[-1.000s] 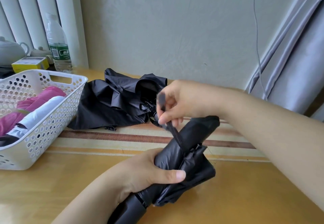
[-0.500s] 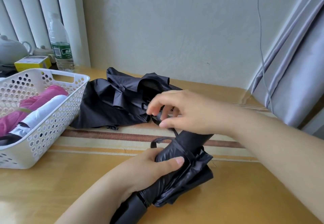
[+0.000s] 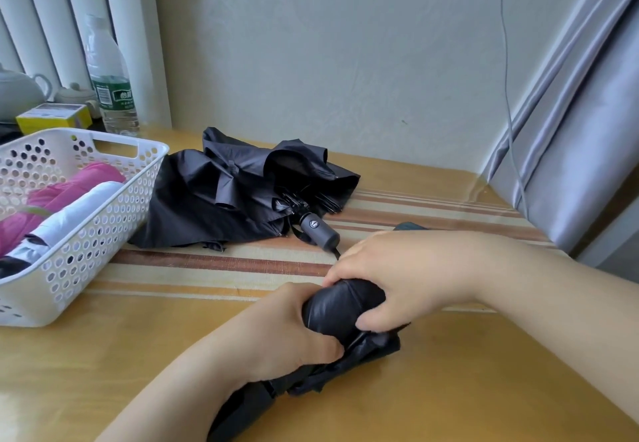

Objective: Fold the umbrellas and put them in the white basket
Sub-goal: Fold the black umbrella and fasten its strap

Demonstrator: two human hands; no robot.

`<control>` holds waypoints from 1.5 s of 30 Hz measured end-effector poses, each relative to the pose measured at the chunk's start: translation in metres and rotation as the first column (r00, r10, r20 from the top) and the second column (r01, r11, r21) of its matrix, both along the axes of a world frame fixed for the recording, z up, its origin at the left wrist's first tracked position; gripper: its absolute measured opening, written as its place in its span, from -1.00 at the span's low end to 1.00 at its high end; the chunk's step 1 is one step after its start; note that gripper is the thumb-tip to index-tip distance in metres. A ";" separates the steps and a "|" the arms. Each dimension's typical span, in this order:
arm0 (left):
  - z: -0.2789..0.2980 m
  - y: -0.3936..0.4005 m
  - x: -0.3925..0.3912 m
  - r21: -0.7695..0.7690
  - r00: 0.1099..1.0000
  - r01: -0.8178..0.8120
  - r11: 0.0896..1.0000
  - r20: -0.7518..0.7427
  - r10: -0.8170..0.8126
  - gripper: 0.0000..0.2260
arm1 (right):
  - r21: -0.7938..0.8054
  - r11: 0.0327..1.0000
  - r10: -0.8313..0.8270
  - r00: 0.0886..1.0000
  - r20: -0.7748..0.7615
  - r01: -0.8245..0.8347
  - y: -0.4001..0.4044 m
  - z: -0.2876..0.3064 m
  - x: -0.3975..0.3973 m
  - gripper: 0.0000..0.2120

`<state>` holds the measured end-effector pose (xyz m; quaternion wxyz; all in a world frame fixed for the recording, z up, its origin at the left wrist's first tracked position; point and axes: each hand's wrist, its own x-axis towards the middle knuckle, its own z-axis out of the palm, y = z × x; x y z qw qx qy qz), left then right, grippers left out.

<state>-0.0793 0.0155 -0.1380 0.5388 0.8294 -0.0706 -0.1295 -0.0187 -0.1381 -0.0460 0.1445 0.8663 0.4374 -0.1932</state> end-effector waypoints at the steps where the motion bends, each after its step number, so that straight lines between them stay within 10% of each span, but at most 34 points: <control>1: -0.001 0.000 0.000 0.066 0.998 0.003 0.998 0.068 -0.008 -0.83 | -0.039 0.999 0.002 1.000 -0.001 -0.002 0.003 0.001 0.002 -0.49; 7: -0.002 -0.005 0.000 0.594 0.761 -0.341 0.729 0.629 -0.157 -0.55 | -0.104 0.990 -0.101 0.991 -0.093 0.091 0.013 0.000 0.014 -0.66; 11: -0.017 -0.004 0.013 0.605 0.583 -0.429 0.670 0.752 -0.307 -0.50 | 0.035 0.976 -0.207 0.970 -0.124 0.213 0.004 -0.006 0.011 -0.75; 17: 0.021 -0.001 0.007 0.658 0.928 -0.097 0.747 0.330 -0.171 -0.64 | 0.181 0.978 0.009 0.893 0.450 -0.101 -0.012 -0.037 -0.015 -0.77; 20: 0.023 -0.003 0.006 0.665 0.926 -0.086 0.742 0.328 -0.186 -0.69 | 0.236 0.959 -0.011 0.808 0.588 -0.158 -0.015 -0.043 -0.024 -0.56; 28: 0.006 -0.006 -0.005 0.677 0.413 -0.602 0.424 0.718 -0.561 -0.70 | 0.446 0.851 -0.267 0.960 -0.090 0.278 -0.027 -0.028 -0.024 -0.77; 35: 0.034 -0.012 -0.010 0.716 0.906 -0.113 0.688 0.358 -0.224 -0.57 | 0.464 0.878 -0.145 0.859 0.491 -0.117 -0.028 -0.053 -0.039 -0.54; 41: 0.011 -0.010 -0.008 0.795 0.724 -0.377 0.475 0.573 -0.384 -0.67 | 0.540 0.787 -0.278 0.953 -0.123 0.299 -0.047 -0.037 -0.039 -0.45; 45: 0.006 -0.012 -0.001 0.775 0.695 -0.408 0.483 0.606 -0.386 -0.72 | 0.651 0.632 -0.361 0.903 -0.232 0.419 -0.046 -0.046 -0.032 -0.58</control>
